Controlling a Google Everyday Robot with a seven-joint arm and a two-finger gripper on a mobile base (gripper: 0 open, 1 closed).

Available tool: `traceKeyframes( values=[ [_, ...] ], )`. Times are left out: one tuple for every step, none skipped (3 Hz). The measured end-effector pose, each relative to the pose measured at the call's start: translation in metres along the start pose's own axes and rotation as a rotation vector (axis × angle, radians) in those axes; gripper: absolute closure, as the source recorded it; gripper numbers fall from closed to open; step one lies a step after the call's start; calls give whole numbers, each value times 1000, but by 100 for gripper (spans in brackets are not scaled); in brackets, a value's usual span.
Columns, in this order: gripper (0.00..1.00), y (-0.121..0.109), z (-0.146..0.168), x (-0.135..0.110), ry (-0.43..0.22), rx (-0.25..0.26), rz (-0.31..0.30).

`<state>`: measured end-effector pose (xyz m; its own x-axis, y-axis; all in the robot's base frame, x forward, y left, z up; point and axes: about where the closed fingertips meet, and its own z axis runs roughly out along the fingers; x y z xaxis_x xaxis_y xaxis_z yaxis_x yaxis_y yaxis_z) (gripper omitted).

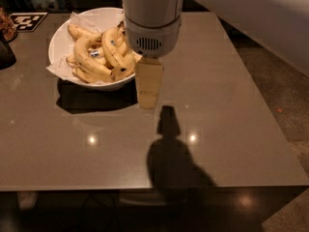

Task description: Pick banana from white bowl

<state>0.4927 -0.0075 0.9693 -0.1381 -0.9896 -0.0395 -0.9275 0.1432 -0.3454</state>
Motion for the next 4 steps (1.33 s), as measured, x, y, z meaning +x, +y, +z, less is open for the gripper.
traceKeyframes(
  values=[
    [0,-13,0,-26,-68,-41,18],
    [0,-40,2,-69,-140,-107,43],
    [0,-51,11,-104,-172,-173,38],
    [0,-49,26,-140,-176,-221,6]
  ],
)
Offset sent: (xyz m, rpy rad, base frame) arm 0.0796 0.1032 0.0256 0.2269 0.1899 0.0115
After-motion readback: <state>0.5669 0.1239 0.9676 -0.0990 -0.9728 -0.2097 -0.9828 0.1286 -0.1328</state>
